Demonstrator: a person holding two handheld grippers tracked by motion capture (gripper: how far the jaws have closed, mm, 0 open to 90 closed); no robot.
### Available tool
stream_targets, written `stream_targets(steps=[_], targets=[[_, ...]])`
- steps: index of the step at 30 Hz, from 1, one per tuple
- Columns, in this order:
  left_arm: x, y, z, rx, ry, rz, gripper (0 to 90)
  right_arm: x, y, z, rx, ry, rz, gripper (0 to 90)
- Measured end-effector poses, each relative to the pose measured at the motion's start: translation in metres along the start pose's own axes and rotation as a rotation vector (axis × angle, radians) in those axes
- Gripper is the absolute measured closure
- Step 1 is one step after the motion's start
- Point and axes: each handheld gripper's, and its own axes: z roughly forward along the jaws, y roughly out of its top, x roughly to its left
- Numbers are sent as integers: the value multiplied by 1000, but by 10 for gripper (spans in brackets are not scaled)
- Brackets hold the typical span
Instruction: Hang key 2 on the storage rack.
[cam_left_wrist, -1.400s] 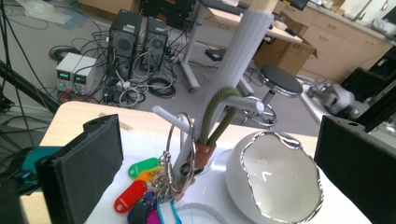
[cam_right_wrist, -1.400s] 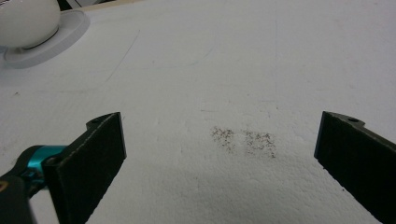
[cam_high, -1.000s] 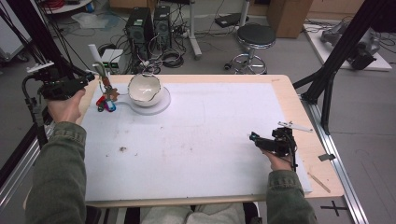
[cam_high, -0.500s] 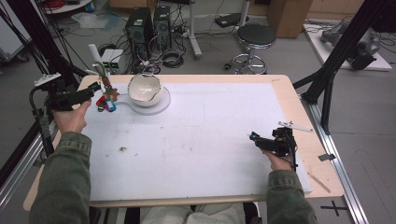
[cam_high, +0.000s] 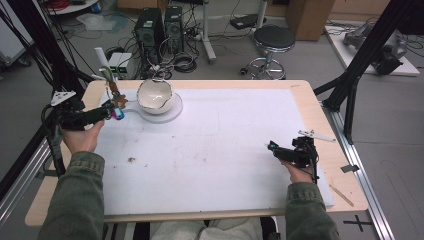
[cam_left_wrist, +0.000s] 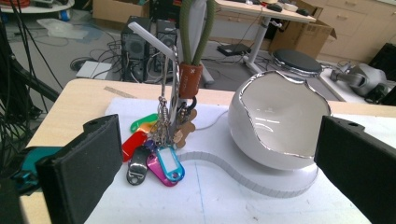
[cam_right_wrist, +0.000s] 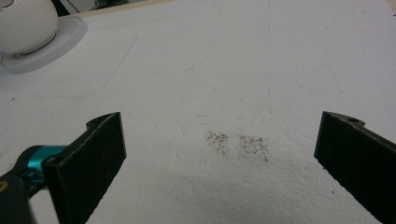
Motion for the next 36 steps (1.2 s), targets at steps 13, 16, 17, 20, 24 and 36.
stream_targets(steps=[13,16,17,20,24,36], targets=[[-11,-21,-11,2,-5,51,16,0,1,-3,-27,-25,-14,10],[-13,-28,-12,1,1,60,16,0,1,-3,-27,-27,-11,10],[-13,-29,-12,-1,-2,55,16,0,1,-4,-28,-27,-11,10],[-13,-37,-13,4,3,59,16,0,1,-4,-29,-28,-12,10],[-12,-44,-16,-8,6,57,16,0,1,-4,-30,-26,-10,10],[-17,-59,-21,-2,-1,86,16,-1,1,-5,-29,-25,-10,10]])
